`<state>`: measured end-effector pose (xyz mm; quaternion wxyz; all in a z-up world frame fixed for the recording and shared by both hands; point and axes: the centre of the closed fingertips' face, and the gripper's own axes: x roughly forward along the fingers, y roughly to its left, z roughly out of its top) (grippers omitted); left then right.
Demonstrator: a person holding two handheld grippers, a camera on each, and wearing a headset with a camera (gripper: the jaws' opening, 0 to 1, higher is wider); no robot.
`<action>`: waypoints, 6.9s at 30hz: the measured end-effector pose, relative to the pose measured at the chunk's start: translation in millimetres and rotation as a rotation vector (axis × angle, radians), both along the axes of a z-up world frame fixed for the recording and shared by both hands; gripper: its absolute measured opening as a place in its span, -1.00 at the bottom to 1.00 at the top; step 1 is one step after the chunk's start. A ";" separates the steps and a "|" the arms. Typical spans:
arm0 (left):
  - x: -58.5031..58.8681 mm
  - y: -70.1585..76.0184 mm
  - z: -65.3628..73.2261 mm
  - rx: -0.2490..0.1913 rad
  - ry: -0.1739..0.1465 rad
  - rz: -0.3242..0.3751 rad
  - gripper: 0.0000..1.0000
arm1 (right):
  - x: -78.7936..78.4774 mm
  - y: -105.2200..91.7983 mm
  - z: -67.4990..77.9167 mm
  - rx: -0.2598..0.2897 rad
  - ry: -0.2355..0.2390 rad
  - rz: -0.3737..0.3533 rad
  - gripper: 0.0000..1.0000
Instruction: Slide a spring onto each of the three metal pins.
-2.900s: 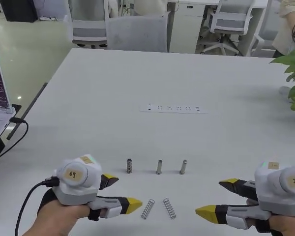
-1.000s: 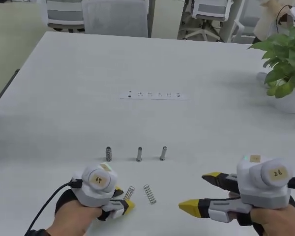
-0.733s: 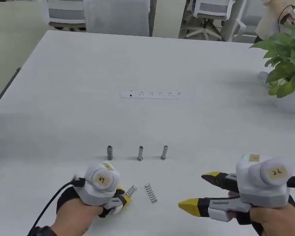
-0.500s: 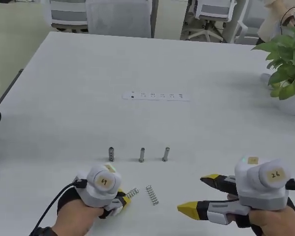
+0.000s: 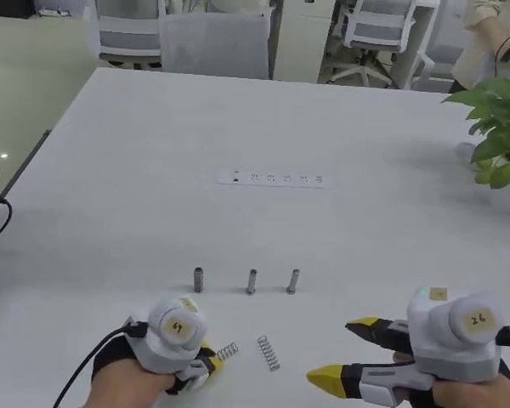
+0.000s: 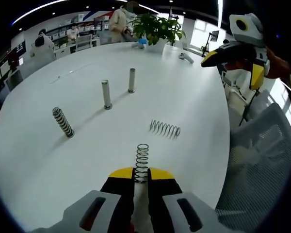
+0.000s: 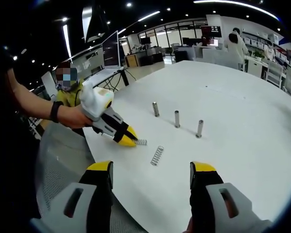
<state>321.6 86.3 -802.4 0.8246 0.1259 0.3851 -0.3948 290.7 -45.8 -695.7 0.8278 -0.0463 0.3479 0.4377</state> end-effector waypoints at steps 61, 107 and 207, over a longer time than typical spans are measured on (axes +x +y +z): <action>-30.1 32.1 88.0 -0.080 -0.149 0.016 -0.96 | -5.4 107.1 -6.8 0.168 0.105 0.262 -0.05; -50.4 -3.0 102.5 -0.107 -0.188 -0.135 -0.96 | -15.7 127.8 5.4 0.241 0.167 0.408 -0.74; -46.5 -46.8 130.2 -0.262 -0.294 -0.259 -0.96 | -25.2 107.1 38.4 -0.197 -0.067 0.853 -0.72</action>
